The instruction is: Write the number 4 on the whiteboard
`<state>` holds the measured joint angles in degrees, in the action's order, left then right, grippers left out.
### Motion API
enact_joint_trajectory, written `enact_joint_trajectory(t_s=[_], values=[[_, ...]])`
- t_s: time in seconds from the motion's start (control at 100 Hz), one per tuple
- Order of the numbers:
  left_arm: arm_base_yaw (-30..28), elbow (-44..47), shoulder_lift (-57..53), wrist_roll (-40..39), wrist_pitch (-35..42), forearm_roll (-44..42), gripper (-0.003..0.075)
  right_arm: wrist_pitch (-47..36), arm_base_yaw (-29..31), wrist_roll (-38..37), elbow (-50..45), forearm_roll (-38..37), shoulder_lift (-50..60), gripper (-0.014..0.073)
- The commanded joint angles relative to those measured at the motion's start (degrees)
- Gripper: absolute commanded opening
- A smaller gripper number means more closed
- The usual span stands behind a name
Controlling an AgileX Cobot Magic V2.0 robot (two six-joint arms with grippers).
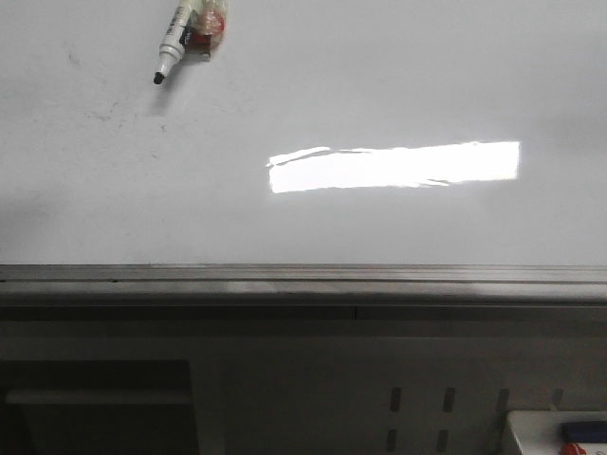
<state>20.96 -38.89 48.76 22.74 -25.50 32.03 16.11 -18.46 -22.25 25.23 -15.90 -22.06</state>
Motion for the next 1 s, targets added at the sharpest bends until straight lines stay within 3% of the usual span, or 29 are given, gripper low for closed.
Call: enact_joint_trajectory(t_s=[0.0,0.34,0.75,0.87,0.99], values=[[2.9,-5.7,4.6,0.4,4.4,1.4,0.0367,-5.4,-0.2,0.8,2.2,-0.9,-1.1,0.0314],[4.6,-17.4,21.4,0.4,6.8,0.8,0.0367,-5.3,-0.2,0.8,2.2,-0.9,-1.1,0.0314],[4.6,-19.6,27.8,0.4,7.4,-2.8,0.0364,-4.8,-0.2,0.8,2.2,-0.9,-1.1,0.0314],[4.6,-19.6,28.7,0.4,4.3,-5.3,0.0273,-4.8,-0.2,0.8,2.2,-0.9,-1.1,0.0314],[4.6,-19.6,29.5,0.4,1.1,-8.4,0.009,-4.8,-0.2,0.8,2.2,-0.9,-1.1,0.0313]])
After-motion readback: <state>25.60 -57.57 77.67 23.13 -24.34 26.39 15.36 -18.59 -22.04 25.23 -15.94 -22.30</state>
